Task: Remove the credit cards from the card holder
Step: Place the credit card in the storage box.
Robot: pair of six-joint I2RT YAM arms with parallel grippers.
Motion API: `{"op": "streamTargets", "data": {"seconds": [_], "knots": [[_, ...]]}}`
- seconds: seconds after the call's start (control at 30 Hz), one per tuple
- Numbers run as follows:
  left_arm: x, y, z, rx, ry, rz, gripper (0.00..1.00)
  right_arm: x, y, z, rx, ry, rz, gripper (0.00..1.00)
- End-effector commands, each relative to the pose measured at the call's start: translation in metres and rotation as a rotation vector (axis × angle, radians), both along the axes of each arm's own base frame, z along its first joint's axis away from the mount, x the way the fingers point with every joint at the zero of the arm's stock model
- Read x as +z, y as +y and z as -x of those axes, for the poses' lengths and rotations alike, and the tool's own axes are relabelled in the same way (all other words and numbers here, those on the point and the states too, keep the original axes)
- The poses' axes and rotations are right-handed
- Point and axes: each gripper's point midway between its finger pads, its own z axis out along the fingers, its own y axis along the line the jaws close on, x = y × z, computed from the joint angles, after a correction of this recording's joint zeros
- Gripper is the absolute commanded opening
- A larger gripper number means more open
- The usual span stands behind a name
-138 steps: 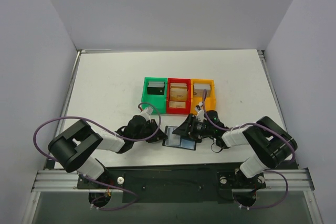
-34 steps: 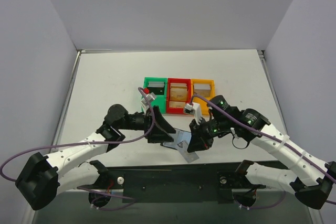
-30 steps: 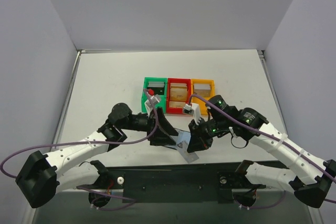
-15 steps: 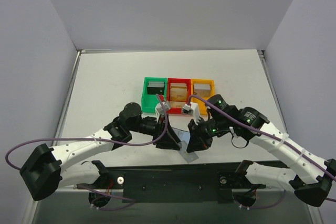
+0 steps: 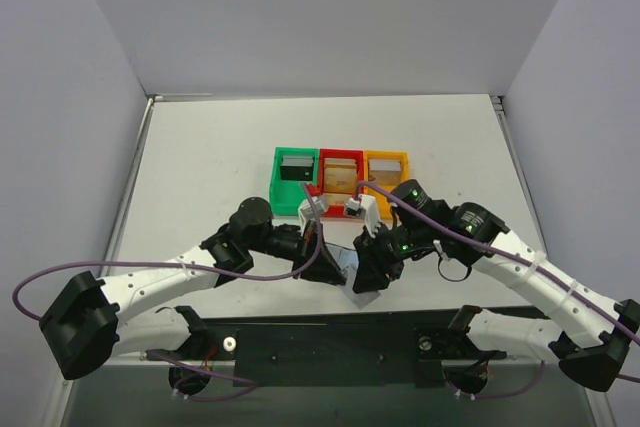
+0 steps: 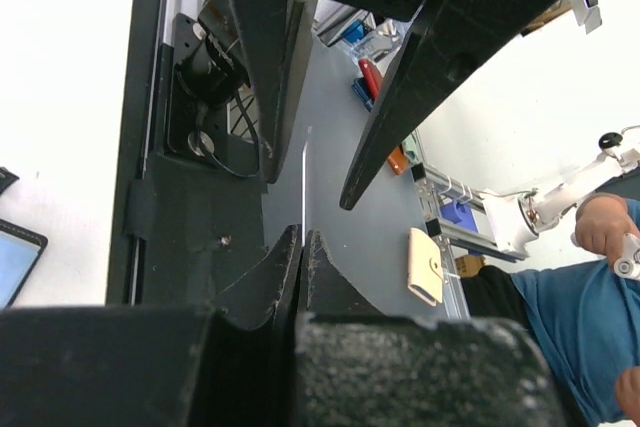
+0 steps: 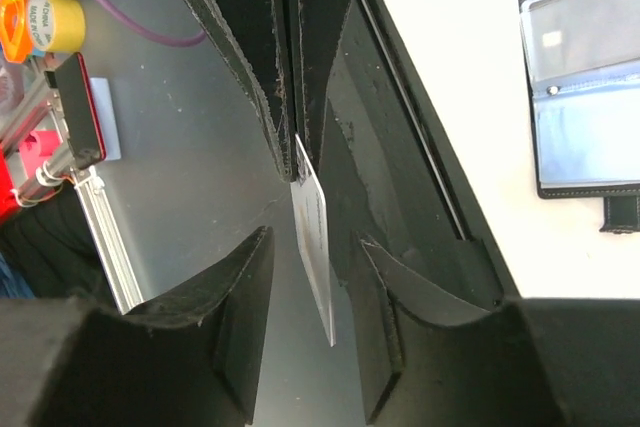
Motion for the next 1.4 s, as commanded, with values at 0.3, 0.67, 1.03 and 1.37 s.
{"op": "streamTargets", "data": {"seconds": [0.3, 0.67, 1.03, 1.37], "knots": [[0.035, 0.000, -0.019, 0.176, -0.064, 0.209, 0.00, 0.032, -0.003, -0.038, -0.239, -0.063, -0.251, 0.42], [0.046, 0.005, -0.026, 0.251, -0.087, 0.266, 0.00, 0.030, -0.004, -0.040, -0.260, -0.023, -0.296, 0.27], [0.045, 0.004, -0.027, 0.254, -0.087, 0.263, 0.00, 0.035, -0.001, -0.041, -0.249, -0.020, -0.315, 0.20], [0.046, 0.005, -0.024, 0.237, -0.090, 0.265, 0.00, 0.043, -0.005, -0.042, -0.246, -0.017, -0.344, 0.23]]}}
